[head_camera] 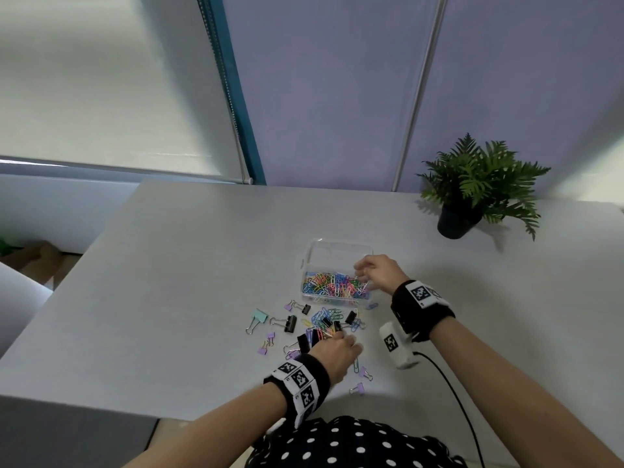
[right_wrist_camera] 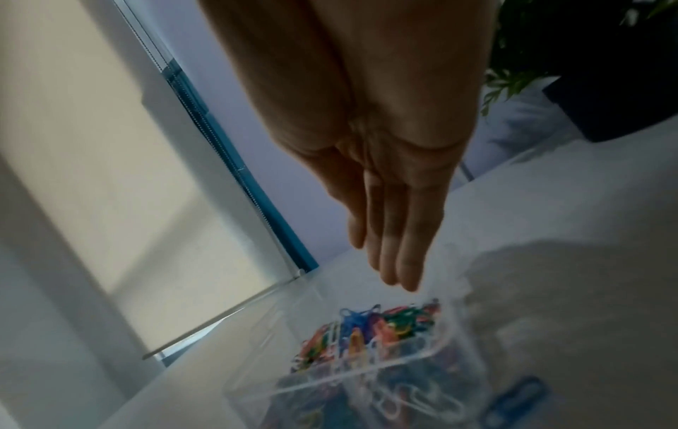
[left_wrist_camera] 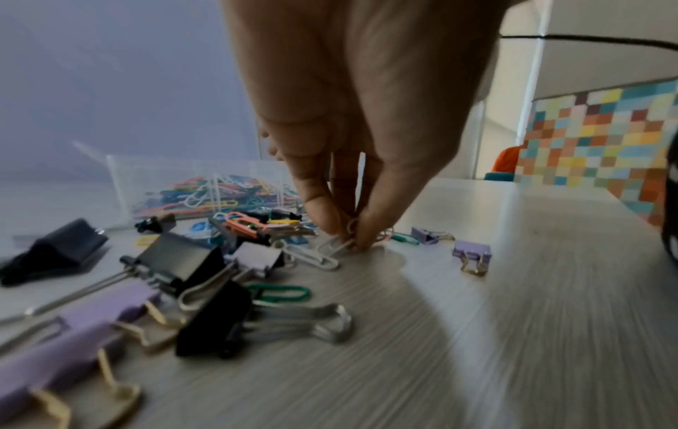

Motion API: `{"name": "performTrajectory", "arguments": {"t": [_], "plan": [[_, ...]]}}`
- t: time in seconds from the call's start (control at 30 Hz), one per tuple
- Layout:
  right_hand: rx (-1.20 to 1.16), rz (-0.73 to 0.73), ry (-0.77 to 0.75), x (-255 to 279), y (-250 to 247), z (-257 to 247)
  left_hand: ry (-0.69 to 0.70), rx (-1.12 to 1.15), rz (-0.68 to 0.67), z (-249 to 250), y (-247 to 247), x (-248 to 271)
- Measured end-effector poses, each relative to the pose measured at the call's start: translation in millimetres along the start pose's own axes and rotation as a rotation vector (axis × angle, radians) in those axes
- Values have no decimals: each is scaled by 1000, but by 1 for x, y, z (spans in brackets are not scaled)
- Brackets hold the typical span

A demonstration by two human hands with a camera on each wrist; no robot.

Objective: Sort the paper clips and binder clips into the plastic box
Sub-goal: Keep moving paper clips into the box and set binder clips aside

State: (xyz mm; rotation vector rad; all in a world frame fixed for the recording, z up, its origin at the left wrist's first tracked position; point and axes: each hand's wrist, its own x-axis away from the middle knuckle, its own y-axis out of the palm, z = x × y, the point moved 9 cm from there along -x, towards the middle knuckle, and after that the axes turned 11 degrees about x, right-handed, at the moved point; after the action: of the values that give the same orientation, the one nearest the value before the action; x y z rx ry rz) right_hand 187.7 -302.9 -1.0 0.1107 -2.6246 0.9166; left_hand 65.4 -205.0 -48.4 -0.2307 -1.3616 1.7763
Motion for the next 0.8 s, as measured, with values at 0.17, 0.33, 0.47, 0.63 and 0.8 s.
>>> {"name": "performTrajectory", "arguments": {"t": [0.17, 0.33, 0.47, 0.63, 0.8], "plan": [[85, 266, 10, 9, -32, 51, -49, 296, 214, -27, -45, -3], [451, 37, -117, 20, 19, 70, -160, 325, 391, -77, -125, -28], [582, -11, -103, 22, 34, 74, -244, 272, 310, -101, -129, -46], [674, -98, -130, 34, 41, 68, -198, 346, 345, -104, -119, -39], [614, -98, -330, 58, 52, 40, -7, 432, 385, -74, -114, -1]]}}
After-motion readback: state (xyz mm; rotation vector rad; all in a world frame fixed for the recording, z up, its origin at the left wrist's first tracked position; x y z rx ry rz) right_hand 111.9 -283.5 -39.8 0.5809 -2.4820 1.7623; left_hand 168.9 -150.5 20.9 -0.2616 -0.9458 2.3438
